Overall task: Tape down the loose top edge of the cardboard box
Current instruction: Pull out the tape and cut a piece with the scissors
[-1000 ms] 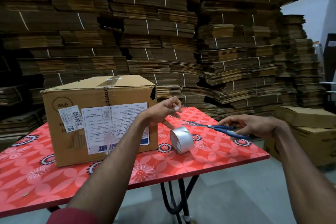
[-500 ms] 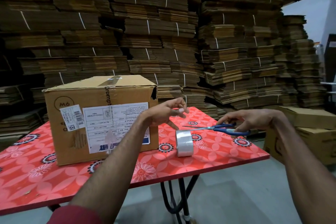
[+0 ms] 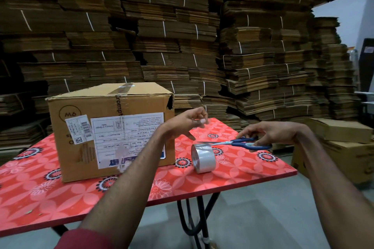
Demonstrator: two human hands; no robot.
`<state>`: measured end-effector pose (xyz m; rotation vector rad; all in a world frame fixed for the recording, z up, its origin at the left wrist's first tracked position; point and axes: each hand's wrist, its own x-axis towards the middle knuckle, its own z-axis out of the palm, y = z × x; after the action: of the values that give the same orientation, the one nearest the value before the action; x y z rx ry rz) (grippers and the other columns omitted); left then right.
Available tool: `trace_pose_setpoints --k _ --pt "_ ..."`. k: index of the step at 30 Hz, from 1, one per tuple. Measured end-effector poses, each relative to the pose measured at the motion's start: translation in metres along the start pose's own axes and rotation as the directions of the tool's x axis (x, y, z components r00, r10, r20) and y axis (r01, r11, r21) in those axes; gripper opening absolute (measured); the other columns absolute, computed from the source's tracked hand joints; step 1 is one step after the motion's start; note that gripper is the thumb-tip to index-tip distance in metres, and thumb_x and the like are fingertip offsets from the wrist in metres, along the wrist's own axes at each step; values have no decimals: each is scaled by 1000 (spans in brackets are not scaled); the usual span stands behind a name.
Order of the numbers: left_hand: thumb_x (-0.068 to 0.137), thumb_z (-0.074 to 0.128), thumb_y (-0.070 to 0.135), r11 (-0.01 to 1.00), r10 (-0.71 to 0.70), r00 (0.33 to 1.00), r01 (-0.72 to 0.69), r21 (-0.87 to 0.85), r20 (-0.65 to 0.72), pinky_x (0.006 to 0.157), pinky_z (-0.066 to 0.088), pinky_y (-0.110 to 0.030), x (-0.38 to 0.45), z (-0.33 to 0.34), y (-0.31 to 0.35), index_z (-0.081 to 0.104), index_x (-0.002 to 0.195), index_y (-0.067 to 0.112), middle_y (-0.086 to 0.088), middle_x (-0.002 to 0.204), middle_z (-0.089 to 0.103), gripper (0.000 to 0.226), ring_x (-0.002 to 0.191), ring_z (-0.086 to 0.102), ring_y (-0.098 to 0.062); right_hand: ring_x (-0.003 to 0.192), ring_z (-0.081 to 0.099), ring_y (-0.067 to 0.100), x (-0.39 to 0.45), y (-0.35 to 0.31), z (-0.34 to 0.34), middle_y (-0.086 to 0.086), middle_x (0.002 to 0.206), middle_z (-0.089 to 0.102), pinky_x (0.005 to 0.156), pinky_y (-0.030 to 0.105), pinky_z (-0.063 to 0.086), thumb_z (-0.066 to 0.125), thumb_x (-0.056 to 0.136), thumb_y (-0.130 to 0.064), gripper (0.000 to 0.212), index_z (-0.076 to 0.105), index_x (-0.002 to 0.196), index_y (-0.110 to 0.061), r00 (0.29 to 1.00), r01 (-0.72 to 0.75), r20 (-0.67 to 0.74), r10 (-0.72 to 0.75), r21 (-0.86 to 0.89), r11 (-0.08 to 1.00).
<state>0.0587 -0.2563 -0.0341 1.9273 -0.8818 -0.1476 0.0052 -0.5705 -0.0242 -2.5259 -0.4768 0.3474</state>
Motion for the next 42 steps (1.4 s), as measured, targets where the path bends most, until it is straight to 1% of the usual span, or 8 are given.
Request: trace_pose_setpoints --k 5,11,15,17,22,27,37,42 --pt "101 52 12 998 14 1000 -13 57 -16 69 53 -40 -1 -2 2 54 107 13 -17 129 59 7 108 59 -20 125 56 40 -1 5 2 13 134 60 102 58 48 64 96 -3 47 62 136 -27 999 38 -20 -37 48 998" --pt "100 51 8 980 60 995 -43 192 -85 86 51 -45 1 -6 3 55 112 7 -12 122 65 13 112 62 -29 123 59 31 -8 4 1 7 136 57 98 46 53 64 95 0 47 61 135 -26 998 31 -54 -25 118 993" --pt "100 50 3 966 103 991 -81 244 -80 70 48 -16 -1 -5 9 55 111 -3 -20 115 67 13 93 61 -16 122 61 32 -5 2 2 10 135 59 99 49 54 66 95 -5 46 62 135 -26 999 17 -35 -13 108 994" --pt "100 48 -2 961 111 991 -88 262 -74 64 46 -8 -2 -2 11 53 110 -8 -19 106 67 13 86 59 -12 121 61 31 -4 1 3 9 134 60 100 51 54 67 95 -8 44 63 135 -28 999 14 -37 -10 104 994" --pt "100 48 -3 966 127 988 -104 236 -84 67 49 -11 -2 1 11 54 109 -10 -15 93 66 13 78 62 -9 120 61 29 -7 -4 6 8 133 59 98 47 55 64 97 -10 41 63 134 -28 997 0 -73 5 81 997" --pt "101 48 -1 974 141 986 -122 193 -89 65 48 -10 -3 3 14 54 105 0 -9 87 65 8 68 61 6 120 60 29 -7 0 8 9 133 59 101 51 53 64 98 -11 39 64 132 -30 994 3 -107 7 90 996" --pt "101 48 0 968 160 982 -136 212 -103 69 51 -16 -3 2 11 55 100 3 -8 86 67 7 78 62 -11 123 58 34 -10 2 7 14 135 58 100 55 52 62 98 -9 40 65 132 -29 991 25 -132 -15 78 997" --pt "101 50 1 968 165 980 -139 210 -111 70 52 -15 -4 0 11 56 102 2 -4 85 66 6 77 62 -8 122 59 32 -8 -1 7 12 134 59 101 55 52 61 98 -8 40 66 132 -29 992 13 -130 -2 79 997"
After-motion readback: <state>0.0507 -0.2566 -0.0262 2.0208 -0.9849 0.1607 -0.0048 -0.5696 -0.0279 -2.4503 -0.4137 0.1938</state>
